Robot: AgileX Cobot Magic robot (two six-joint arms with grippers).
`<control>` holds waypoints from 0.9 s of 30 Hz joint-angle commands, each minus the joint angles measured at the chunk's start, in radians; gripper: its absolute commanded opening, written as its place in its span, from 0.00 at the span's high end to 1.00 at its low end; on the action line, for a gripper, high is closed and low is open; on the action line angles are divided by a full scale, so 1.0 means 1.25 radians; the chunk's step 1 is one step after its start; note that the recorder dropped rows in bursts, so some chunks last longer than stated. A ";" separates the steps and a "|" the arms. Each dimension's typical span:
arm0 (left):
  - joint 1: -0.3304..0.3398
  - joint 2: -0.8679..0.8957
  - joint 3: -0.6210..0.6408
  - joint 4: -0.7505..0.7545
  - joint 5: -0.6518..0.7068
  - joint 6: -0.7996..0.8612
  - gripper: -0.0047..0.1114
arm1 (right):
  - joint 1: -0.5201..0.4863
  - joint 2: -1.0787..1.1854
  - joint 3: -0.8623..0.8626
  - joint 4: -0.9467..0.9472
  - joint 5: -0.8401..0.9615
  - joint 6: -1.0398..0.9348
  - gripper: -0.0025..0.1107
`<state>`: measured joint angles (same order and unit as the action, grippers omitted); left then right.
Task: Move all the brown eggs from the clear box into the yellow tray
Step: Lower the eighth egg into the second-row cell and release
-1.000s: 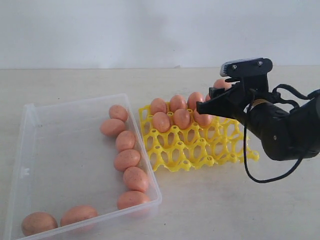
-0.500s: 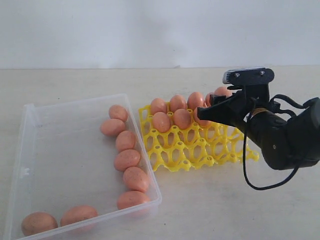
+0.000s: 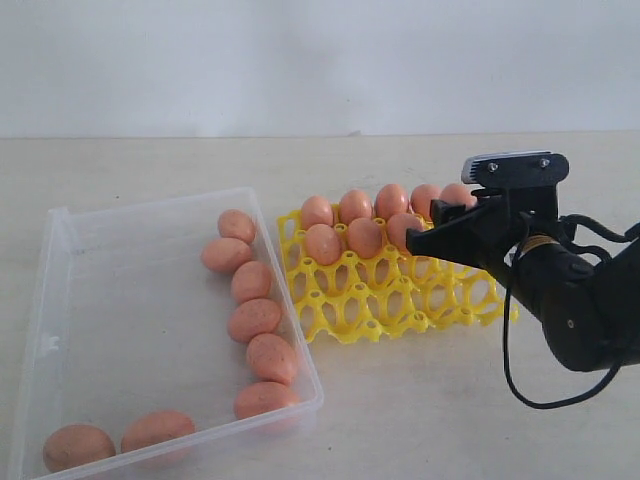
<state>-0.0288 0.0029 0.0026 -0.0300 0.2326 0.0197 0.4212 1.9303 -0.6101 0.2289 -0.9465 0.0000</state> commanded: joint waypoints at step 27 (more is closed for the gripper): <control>-0.003 -0.002 -0.002 -0.004 -0.001 0.000 1.00 | -0.003 0.026 -0.040 -0.020 0.008 0.004 0.69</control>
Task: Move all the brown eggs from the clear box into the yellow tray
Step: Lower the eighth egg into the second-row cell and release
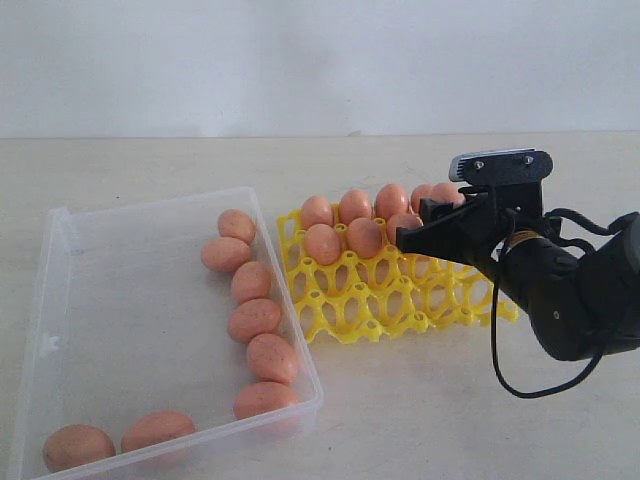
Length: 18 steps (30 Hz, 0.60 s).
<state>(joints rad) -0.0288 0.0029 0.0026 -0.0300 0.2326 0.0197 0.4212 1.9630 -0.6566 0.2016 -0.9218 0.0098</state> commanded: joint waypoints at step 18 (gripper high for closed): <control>-0.003 -0.002 -0.002 -0.004 -0.001 0.000 1.00 | -0.003 -0.005 -0.004 0.006 -0.010 -0.002 0.47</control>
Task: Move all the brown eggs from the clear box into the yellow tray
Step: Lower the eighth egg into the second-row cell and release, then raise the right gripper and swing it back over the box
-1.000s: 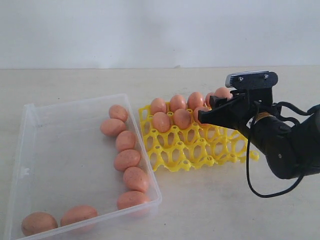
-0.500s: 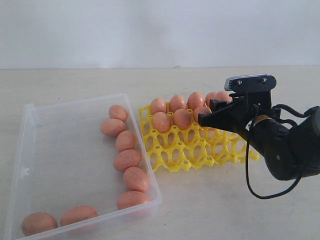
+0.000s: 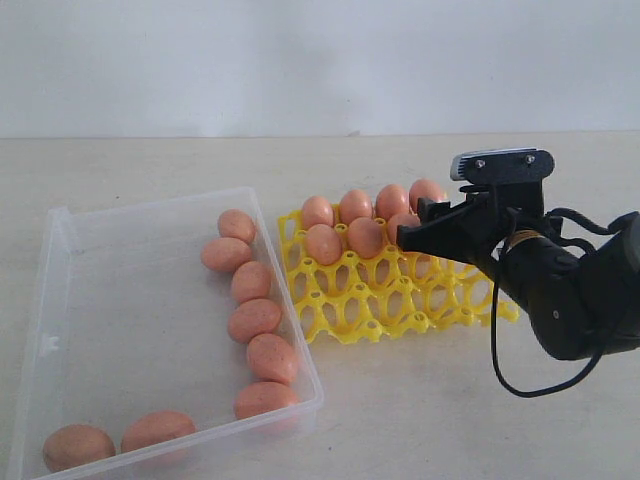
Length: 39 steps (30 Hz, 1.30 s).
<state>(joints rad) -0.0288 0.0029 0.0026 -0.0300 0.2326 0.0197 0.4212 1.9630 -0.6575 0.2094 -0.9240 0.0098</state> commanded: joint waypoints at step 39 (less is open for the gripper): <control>-0.003 -0.002 -0.002 -0.004 -0.001 0.000 1.00 | 0.272 -0.251 -0.513 -0.053 1.277 -0.091 0.47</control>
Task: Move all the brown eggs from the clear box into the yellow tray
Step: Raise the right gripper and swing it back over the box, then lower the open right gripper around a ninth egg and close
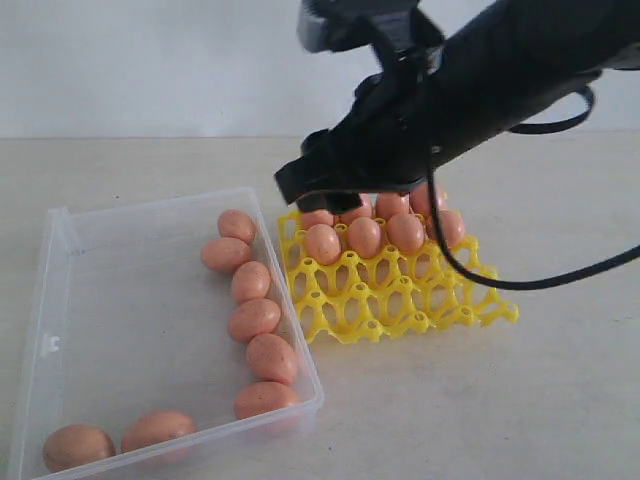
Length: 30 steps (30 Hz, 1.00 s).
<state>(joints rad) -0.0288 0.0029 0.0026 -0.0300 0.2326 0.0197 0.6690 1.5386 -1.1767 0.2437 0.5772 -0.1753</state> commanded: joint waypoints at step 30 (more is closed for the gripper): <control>-0.003 -0.002 -0.002 -0.004 -0.001 0.000 1.00 | 0.247 0.452 -0.470 -0.403 0.443 0.324 0.47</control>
<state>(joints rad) -0.0288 0.0029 0.0026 -0.0300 0.2326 0.0197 0.9761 2.1084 -1.7568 -0.2480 1.1010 0.2452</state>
